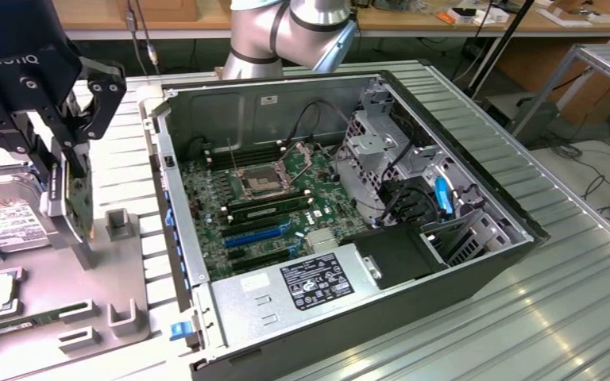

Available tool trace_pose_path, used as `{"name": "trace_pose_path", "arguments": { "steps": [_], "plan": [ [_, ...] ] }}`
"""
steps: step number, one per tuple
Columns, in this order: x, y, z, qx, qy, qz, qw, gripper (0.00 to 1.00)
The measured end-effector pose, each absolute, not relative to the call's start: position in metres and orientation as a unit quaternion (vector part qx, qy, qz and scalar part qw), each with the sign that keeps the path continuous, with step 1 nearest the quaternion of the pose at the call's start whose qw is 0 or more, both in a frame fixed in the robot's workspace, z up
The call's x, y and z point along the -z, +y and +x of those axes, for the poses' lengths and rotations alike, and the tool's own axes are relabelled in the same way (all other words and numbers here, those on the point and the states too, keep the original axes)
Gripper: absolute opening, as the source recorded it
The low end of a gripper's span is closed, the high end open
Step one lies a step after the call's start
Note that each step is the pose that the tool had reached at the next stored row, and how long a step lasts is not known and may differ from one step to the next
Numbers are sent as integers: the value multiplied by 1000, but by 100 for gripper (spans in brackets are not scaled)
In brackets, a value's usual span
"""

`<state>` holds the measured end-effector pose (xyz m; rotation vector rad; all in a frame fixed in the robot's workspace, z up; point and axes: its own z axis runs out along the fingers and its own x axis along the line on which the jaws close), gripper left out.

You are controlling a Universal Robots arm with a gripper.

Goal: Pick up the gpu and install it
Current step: 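Pick up the gpu and move the gpu toward the slot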

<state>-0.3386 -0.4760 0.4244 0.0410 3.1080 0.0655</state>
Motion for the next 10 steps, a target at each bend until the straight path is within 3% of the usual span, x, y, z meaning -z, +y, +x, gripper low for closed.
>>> {"name": "trace_pose_path", "arguments": {
  "steps": [10],
  "plan": [
    [-431,-476,-339,-21,1000,13,16,27]
  ]
}}
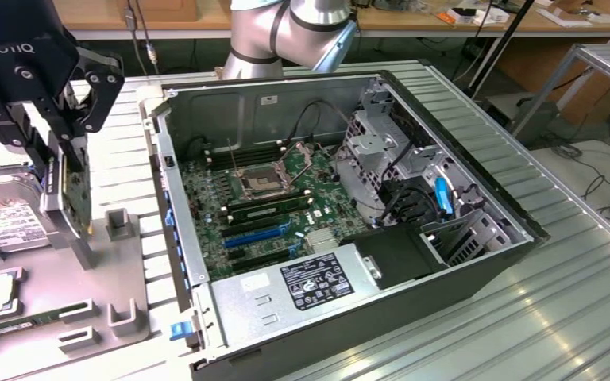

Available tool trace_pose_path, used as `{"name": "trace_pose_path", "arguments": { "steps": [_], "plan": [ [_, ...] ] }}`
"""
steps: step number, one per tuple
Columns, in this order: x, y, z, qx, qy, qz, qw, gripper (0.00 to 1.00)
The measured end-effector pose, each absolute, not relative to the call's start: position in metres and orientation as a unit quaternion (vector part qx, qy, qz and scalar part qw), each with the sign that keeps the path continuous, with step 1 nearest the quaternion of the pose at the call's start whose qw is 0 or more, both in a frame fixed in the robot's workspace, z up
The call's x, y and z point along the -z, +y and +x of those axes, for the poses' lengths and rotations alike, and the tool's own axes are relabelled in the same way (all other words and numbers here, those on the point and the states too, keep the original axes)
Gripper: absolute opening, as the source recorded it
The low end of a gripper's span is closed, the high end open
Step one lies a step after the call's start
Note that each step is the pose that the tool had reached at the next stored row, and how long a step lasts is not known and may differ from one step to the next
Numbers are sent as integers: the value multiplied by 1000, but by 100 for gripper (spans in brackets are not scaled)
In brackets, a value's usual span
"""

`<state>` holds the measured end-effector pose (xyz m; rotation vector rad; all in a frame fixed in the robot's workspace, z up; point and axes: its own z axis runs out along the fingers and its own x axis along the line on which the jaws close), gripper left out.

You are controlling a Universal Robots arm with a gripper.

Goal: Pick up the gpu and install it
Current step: 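Pick up the gpu and move the gpu toward the slot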

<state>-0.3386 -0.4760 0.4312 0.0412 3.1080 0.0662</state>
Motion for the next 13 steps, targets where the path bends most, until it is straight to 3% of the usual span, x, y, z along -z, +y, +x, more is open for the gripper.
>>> {"name": "trace_pose_path", "arguments": {
  "steps": [13],
  "plan": [
    [-431,-476,-326,-20,1000,13,16,27]
  ]
}}
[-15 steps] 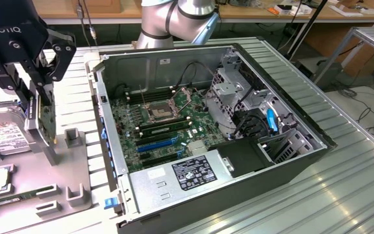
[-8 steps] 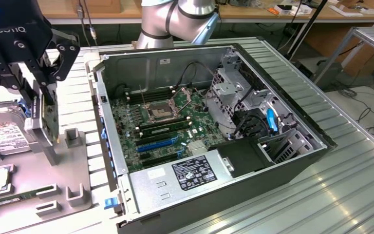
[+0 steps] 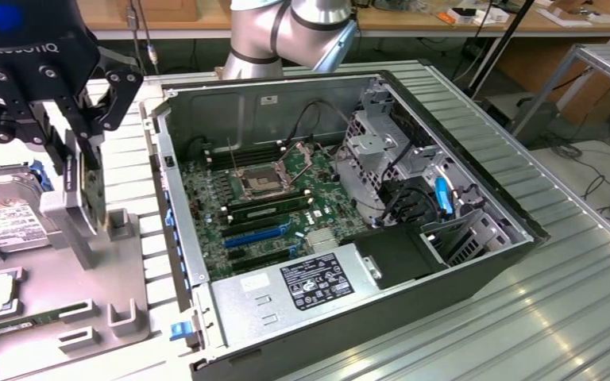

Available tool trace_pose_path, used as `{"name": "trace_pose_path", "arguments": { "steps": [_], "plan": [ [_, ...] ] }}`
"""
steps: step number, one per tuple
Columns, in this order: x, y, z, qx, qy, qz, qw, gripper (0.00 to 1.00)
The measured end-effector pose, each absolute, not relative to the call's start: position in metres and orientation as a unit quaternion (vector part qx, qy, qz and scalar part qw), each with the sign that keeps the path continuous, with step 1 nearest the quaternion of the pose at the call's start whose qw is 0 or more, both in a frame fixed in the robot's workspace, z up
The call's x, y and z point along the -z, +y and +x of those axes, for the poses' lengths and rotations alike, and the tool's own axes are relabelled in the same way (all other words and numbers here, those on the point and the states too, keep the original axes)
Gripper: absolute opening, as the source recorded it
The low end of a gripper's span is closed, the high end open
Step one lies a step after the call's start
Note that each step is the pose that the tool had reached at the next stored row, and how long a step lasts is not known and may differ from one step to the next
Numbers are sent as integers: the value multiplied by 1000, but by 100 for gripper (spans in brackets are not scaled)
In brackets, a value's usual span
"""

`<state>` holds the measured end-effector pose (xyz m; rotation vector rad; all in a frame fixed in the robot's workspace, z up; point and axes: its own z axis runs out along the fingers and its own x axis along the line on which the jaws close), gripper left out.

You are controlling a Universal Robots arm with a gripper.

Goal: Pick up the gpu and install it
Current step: 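Pick up the gpu and move the gpu toward the slot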

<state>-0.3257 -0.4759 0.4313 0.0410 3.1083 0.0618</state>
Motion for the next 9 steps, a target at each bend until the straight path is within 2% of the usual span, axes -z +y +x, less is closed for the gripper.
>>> {"name": "trace_pose_path", "arguments": {
  "steps": [9],
  "plan": [
    [-431,-476,-317,-19,1000,13,16,27]
  ]
}}
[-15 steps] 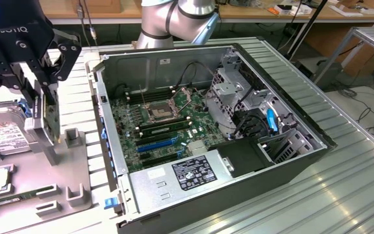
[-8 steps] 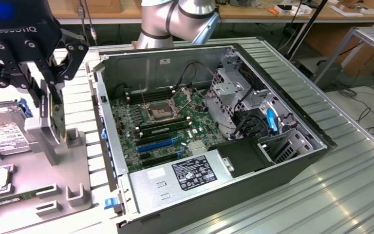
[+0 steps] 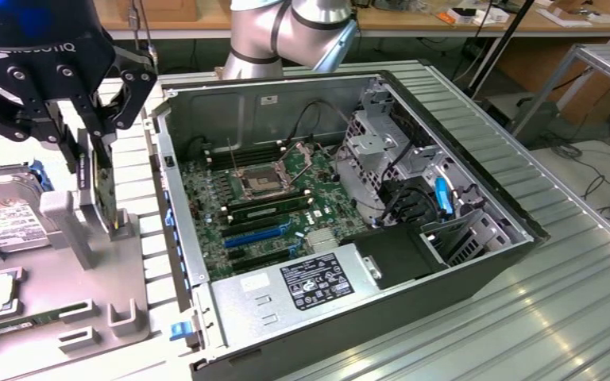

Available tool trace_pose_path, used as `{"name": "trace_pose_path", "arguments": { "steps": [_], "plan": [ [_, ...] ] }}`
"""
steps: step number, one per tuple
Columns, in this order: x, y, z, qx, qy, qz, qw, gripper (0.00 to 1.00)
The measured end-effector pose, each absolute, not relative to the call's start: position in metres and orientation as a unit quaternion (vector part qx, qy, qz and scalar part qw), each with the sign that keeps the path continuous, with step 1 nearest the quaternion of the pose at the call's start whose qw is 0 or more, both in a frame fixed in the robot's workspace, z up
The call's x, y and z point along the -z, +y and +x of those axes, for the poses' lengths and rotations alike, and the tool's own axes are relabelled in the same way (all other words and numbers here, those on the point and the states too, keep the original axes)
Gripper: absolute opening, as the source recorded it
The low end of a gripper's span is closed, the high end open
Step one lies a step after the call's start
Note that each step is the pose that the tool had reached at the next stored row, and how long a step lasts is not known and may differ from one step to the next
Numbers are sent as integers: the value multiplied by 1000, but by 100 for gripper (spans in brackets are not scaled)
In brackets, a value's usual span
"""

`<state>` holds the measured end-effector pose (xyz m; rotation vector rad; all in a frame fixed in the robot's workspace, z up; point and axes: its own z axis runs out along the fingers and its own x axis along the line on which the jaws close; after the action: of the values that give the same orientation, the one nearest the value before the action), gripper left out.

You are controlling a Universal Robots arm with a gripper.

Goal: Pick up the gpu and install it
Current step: 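Pick up the gpu and move the gpu toward the slot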

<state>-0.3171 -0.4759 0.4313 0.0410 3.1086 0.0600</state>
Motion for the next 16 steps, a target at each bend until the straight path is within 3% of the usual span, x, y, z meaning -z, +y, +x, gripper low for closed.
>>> {"name": "trace_pose_path", "arguments": {
  "steps": [16],
  "plan": [
    [-431,-476,-301,-18,1000,13,16,27]
  ]
}}
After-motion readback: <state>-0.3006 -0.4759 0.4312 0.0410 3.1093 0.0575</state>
